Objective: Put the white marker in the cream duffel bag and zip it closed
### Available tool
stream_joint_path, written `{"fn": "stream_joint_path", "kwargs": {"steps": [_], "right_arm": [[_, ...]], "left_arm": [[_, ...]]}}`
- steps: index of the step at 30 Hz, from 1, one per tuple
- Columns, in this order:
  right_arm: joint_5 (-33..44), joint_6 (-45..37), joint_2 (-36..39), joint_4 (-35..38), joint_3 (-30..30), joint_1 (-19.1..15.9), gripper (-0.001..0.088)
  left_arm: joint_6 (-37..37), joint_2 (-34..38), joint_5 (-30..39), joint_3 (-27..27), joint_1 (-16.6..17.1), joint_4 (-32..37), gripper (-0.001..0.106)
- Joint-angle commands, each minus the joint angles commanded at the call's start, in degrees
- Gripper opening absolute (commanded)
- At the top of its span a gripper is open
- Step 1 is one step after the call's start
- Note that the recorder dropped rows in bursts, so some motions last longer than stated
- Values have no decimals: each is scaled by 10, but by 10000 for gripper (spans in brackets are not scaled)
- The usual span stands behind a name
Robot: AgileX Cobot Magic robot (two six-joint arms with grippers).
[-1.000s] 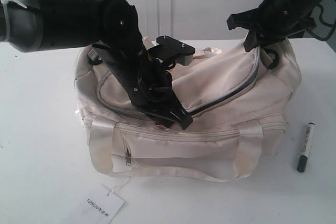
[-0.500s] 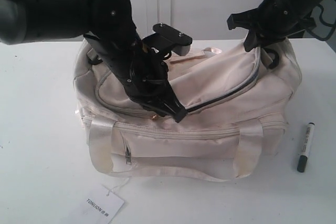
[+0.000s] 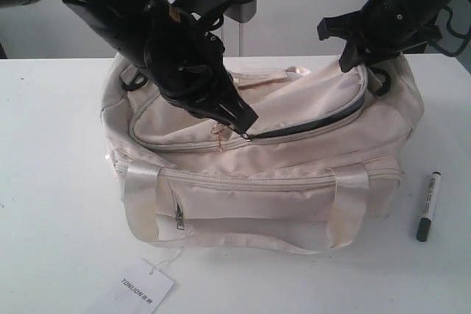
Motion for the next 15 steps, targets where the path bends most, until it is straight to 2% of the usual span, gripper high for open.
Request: {"fn": "stream_joint_path", "kwargs": {"steps": [3, 5, 15], "right_arm": [[5, 7, 0, 2, 0, 0, 310], [8, 15, -6, 2, 0, 0, 331], [42, 31, -66, 1, 0, 0, 339]], "left_arm": [[5, 0, -15, 0, 0, -32, 0], [5, 0, -25, 0, 0, -47, 0], [5, 0, -42, 0, 0, -74, 0]]}}
